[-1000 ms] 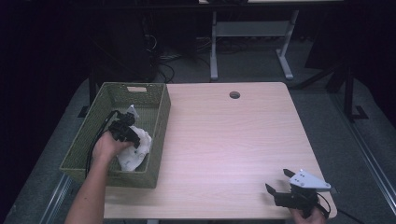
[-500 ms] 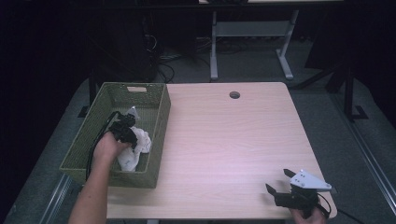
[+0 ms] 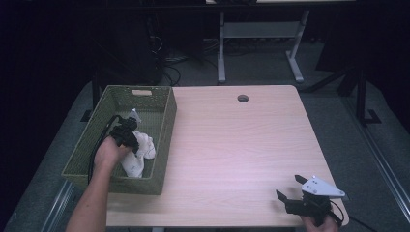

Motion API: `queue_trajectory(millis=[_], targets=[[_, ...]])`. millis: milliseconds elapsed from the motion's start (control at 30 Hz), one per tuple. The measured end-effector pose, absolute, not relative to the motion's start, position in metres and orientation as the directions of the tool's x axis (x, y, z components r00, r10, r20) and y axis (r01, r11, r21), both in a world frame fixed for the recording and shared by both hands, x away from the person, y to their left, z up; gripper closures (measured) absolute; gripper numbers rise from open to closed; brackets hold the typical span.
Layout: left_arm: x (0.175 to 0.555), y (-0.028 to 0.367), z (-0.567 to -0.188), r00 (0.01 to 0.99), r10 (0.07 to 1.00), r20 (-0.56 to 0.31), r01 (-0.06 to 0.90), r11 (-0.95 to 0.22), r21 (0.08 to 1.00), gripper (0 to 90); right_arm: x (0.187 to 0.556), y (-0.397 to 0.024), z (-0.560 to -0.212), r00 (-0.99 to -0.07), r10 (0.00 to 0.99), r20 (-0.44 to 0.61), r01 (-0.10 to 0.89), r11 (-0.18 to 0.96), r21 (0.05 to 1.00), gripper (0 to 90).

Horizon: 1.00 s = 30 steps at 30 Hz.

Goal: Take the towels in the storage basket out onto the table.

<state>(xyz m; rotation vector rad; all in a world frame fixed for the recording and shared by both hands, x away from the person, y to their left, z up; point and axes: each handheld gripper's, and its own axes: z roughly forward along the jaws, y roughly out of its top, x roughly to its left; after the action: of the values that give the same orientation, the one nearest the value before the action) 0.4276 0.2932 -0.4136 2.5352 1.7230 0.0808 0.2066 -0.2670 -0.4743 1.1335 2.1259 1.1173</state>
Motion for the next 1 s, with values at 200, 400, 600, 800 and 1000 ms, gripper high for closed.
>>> queue_trajectory(millis=[200,400,600,800,1000], targets=[[0.422,0.301,-0.399,0.383,0.924,-0.022,0.916,-0.377,0.137,75.0,0.207,-0.265,-0.474,-0.546,0.837,-0.042,0.441,0.330,0.834,13.9],[0.415,0.299,-0.385,0.422,0.907,0.001,0.892,-0.415,0.181,75.0,0.207,-0.263,-0.475,-0.547,0.836,-0.048,0.441,0.336,0.832,13.9],[0.412,0.302,-0.378,0.420,0.907,-0.014,0.889,-0.409,0.205,74.9,0.207,-0.262,-0.475,-0.546,0.836,-0.048,0.443,0.337,0.831,13.9],[0.405,0.308,-0.367,0.414,0.908,-0.061,0.877,-0.381,0.293,74.9,0.207,-0.262,-0.475,-0.541,0.840,-0.046,0.444,0.332,0.833,13.9],[0.396,0.310,-0.357,0.436,0.896,-0.086,0.853,-0.381,0.356,74.8,0.206,-0.261,-0.474,-0.538,0.841,-0.051,0.444,0.335,0.831,13.9]])
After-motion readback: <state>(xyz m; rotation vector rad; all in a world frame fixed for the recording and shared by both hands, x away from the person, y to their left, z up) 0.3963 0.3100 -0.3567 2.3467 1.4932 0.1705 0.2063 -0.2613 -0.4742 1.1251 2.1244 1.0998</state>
